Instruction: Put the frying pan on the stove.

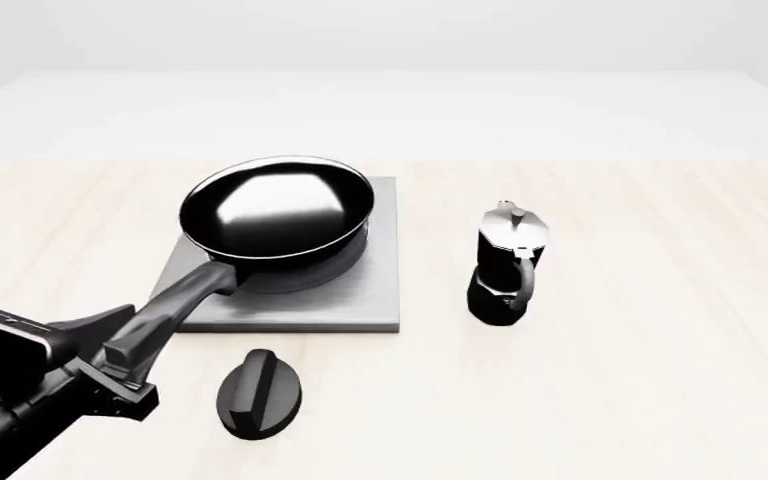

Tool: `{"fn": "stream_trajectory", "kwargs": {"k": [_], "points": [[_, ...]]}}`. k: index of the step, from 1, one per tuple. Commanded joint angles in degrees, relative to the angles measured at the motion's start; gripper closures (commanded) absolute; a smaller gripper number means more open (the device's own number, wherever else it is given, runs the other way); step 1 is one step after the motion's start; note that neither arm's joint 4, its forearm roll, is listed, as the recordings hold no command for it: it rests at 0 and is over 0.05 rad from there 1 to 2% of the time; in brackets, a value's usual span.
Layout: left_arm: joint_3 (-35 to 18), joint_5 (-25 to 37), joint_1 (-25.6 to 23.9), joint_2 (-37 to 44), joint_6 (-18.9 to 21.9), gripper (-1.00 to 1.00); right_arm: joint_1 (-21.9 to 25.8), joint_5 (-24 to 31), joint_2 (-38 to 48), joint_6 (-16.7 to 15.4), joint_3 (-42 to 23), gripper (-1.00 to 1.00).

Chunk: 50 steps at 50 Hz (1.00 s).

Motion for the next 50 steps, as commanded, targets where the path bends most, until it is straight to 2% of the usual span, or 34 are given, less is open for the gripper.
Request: {"fn": "stream_trajectory", "kwargs": {"k": [1, 10, 30, 31, 50], "points": [[-0.29, -4.38, -0.09, 4.61, 0.33, 1.0, 0.09, -0.37, 0.0, -0.07, 0.47, -1.0], [0.11, -6.19, -0.25, 6.94, -0.03, 1.0, -0.02, -0.17, 0.0, 0.06, 0.2, -1.0], [0.84, -1.5, 1.04, 3.61, -0.34, 1.0, 0.12, 0.22, 0.0, 0.61, -0.42, -1.0], [0.84, -1.4, 1.11, 3.52, -0.34, -1.0, 0.16, 0.21, 0.0, 0.59, -0.39, -1.0], [0.85, 0.12, 1.18, 2.47, -0.45, -1.0, 0.43, 0.48, 0.0, 0.54, -0.61, -1.0]]}}
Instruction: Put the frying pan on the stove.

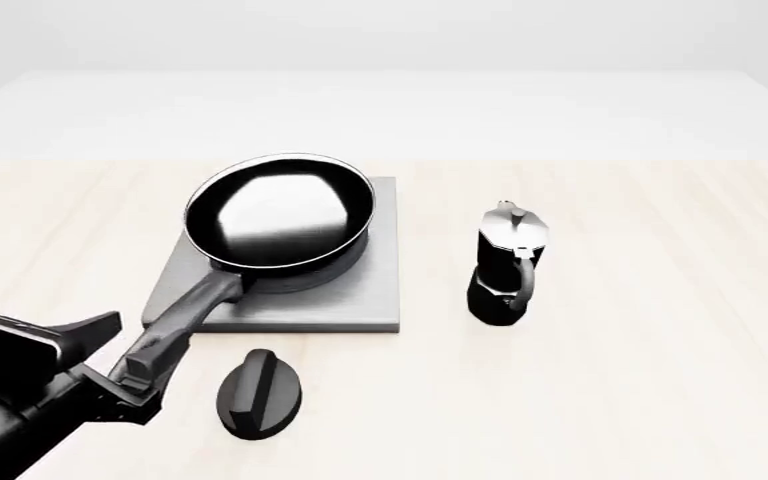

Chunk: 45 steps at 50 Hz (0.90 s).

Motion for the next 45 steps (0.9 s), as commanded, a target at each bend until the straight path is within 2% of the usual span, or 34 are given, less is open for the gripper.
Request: {"fn": "stream_trajectory", "kwargs": {"k": [1, 10, 16, 23, 34, 45], "points": [[0.1, 1.56, 0.15, -1.49, 0.25, -1.0, 0.14, 0.07, 0.0, 0.0, -0.06, -1.0], [-1.58, 11.9, -0.53, -12.54, 1.63, -1.0, 0.29, -0.22, 0.0, -0.1, 0.28, -1.0], [-5.13, 23.5, -2.3, -22.83, 3.28, -1.0, 0.31, -0.14, 0.0, -0.09, 0.16, -1.0], [-9.24, 30.33, -2.68, -28.2, 5.3, -1.0, 0.24, 0.14, 0.0, 0.02, -0.19, -1.0], [-15.36, 36.58, -1.83, -33.95, 8.62, -1.0, 0.12, 0.22, 0.0, 0.14, -0.33, -1.0], [-20.05, 40.0, -0.54, -39.2, 8.97, -1.0, 0.13, 0.08, 0.0, 0.17, -0.19, -1.0]]}}
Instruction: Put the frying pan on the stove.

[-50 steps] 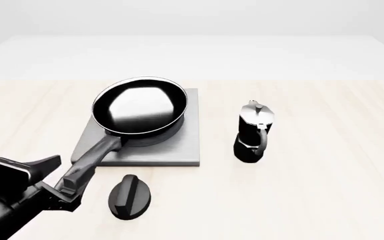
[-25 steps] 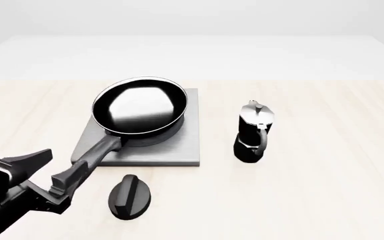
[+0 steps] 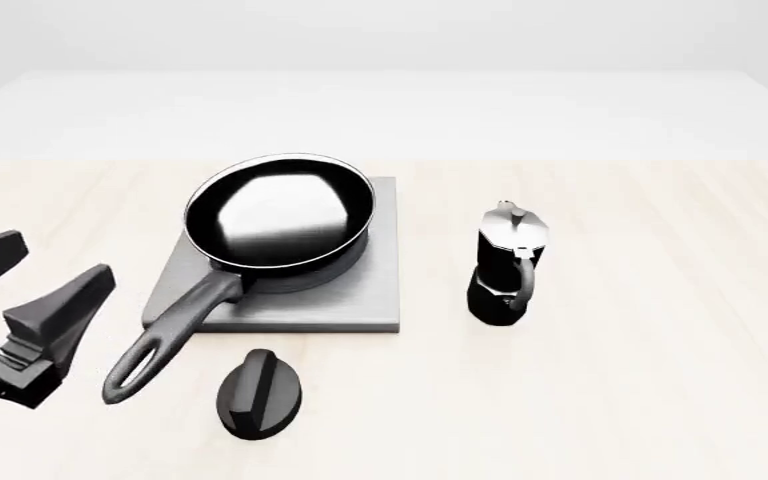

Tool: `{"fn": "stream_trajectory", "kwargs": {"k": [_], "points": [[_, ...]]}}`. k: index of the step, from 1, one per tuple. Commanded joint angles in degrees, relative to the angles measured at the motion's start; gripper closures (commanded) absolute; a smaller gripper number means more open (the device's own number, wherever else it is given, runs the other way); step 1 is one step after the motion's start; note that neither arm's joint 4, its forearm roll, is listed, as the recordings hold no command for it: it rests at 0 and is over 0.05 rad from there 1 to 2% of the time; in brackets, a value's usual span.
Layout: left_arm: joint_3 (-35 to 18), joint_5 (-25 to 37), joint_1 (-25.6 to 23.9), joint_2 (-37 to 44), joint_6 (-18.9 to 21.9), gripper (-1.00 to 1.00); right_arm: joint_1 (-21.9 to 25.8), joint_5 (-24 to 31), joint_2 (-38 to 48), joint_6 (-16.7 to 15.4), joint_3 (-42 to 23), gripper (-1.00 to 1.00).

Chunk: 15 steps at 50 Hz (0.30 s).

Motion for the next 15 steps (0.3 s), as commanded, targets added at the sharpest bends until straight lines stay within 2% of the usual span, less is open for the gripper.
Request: {"fn": "stream_trajectory", "kwargs": {"k": [1, 15], "points": [[-5.49, 5.36, 1.0, -6.96, 1.61, -1.0, -0.02, -0.05, 0.0, 0.05, 0.01, -1.0], [-8.1, 7.07, -0.33, -9.67, 1.93, -1.0, -0.07, 0.03, 0.0, 0.02, -0.15, -1.0]]}}
